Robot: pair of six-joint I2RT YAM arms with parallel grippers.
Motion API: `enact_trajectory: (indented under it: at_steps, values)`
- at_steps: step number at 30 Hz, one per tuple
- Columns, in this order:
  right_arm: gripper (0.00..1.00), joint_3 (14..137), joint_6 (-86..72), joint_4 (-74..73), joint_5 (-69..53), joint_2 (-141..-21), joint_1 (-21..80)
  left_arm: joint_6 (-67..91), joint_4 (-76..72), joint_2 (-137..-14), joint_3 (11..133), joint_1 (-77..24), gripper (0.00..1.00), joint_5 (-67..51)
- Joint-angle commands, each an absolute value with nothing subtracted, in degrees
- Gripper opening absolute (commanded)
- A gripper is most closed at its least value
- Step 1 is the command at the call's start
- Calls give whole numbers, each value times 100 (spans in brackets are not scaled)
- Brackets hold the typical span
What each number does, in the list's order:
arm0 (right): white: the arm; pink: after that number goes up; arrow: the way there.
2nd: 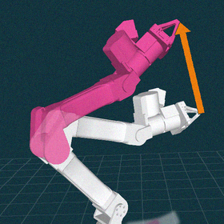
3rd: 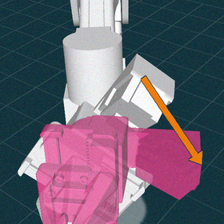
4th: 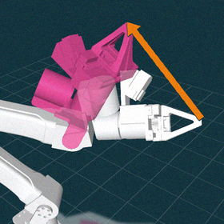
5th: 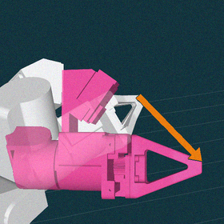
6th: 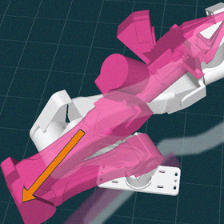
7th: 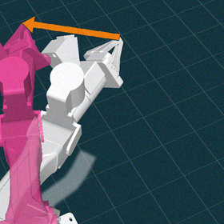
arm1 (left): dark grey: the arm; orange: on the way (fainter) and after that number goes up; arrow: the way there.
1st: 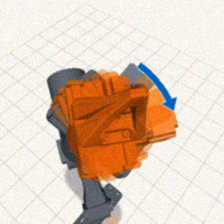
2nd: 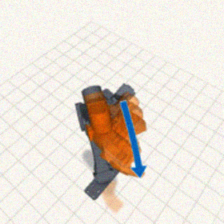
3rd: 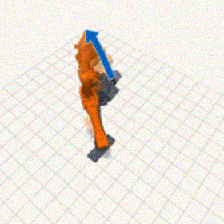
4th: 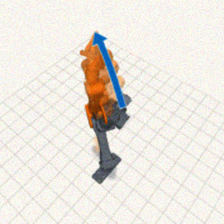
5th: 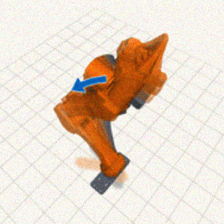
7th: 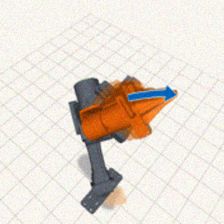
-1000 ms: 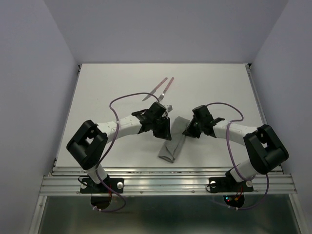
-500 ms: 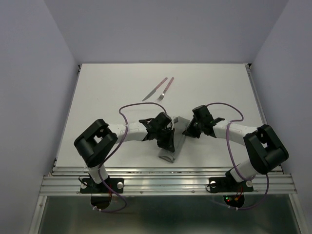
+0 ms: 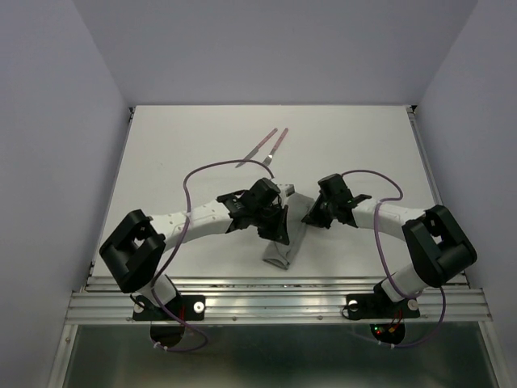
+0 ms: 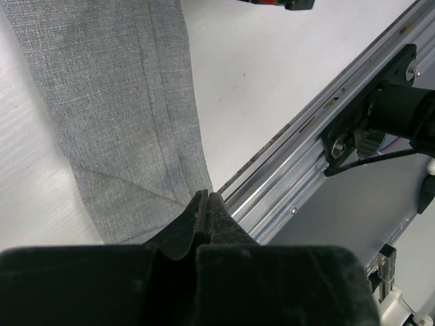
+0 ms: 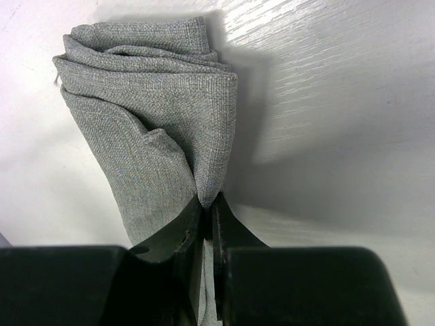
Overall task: Fold the napkin into a case and place the utensils inside
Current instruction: Smooth out the smaller rectangle-folded napkin at the center of the board.
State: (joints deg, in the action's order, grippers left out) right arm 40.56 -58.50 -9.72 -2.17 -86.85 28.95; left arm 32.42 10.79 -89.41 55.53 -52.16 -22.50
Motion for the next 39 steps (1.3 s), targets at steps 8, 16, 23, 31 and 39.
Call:
enact_trajectory:
  at_steps: [8,16,23,31,39]
  values:
    - [10,4166,-5862,-932,-61,-8842,2927,3085,950,-9052,4983,-5379,0,-2505]
    - [10,4140,-5897,-914,-62,-8894,2927,3164,422,-9773,4878,-5502,0,-2215]
    - [14,4131,-5854,-949,-53,-8816,2927,2945,1107,-9238,5369,-5502,0,-1872]
    - [65,4640,-5379,-1977,605,-8315,2927,2848,1880,-8403,5993,-5467,0,-1143]
    - [73,4720,-5063,-2346,905,-7541,2708,2707,2250,-8920,6915,-5326,34,-344]
